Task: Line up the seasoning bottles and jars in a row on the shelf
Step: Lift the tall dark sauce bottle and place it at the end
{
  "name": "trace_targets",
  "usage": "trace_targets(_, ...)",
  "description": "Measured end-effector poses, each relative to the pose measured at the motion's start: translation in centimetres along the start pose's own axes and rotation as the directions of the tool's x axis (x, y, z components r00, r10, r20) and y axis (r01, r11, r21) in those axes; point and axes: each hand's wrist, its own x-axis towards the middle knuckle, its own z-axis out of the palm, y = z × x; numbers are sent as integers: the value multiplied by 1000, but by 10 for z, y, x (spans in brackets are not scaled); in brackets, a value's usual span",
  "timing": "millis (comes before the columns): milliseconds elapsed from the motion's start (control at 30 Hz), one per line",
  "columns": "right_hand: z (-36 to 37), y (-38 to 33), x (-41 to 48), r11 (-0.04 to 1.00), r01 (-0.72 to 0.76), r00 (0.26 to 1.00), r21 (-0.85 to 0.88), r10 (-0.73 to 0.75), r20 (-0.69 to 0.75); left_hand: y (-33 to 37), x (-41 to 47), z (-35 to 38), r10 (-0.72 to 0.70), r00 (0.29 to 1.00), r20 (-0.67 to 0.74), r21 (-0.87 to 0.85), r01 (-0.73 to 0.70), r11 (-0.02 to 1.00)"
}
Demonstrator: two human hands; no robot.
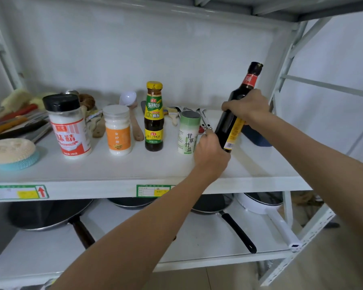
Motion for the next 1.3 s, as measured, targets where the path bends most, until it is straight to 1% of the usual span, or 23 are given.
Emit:
trace_targets(67,0,1,-8,998,16,999,-55,-18,-36,-1,2,-1,-10,1000,12,2,10,1000)
trace_targets(200,5,2,-23,976,152,981,-157,-168,-93,-5,4,0,-34,998,53,-8,34,999)
trace_targets(267,9,1,-26,966,167,977,-196,-188,-97,-7,4,3,-37,997,64,-33,39,999)
trace_targets(333,8,-1,-23,982,115,992,-149,-122,-40,-8,4,6,-32,998,60,-44,34,998)
trace_targets(400,0,-6,-16,998,46,995,-43,-43,86,-8,5,9,-34,997,75,-56,38,998)
trace_targets(433,-7,-9,-13,999,37,985,20,-40,169,-8,6,10,-40,995,88,-62,45,997)
trace_targets(467,-13,-11,-9,994,57,968,96,-79,240,-8,8,11,-49,994,99,-73,56,996)
trace_targets(500,-19,-12,-6,979,98,949,181,-147,279,-8,10,12,-58,993,103,-91,68,994)
trace_targets(533,-23,-11,-4,954,137,935,266,-214,284,-7,11,12,-65,993,96,-118,76,990)
trace_targets(600,-28,-4,-3,906,166,925,389,-280,258,-1,12,11,-60,997,44,-176,67,982)
trace_targets(633,-29,0,-3,896,175,924,408,-293,247,1,12,11,-57,998,11,-197,58,979)
trace_targets(733,-28,9,-2,896,216,926,387,-314,211,8,15,14,-47,998,-49,-230,35,973)
trace_targets(800,-27,10,-1,893,229,932,386,-316,179,7,17,17,-37,997,-68,-206,23,978)
trace_targets(867,-24,10,0,898,256,935,358,-324,146,4,21,20,-17,997,-71,-151,6,988)
trace_targets(933,-23,10,1,905,287,931,313,-341,131,4,24,21,-14,1000,-26,-158,10,987)
trace_targets(1000,-28,10,3,911,306,918,277,-359,166,4,28,20,-15,999,30,-190,20,982)
trace_targets(1100,-44,11,14,905,228,884,359,-347,313,1,32,16,-2,996,90,-221,22,975)
trace_targets(1167,-53,13,21,896,194,855,400,-354,379,-2,34,15,-2,991,130,-265,37,964)
trace_targets(1233,-56,17,21,897,197,851,396,-357,385,-4,34,16,9,989,144,-275,32,961)
trace_targets(1300,-54,20,17,896,214,863,389,-360,354,-4,30,19,39,991,128,-286,-1,958)
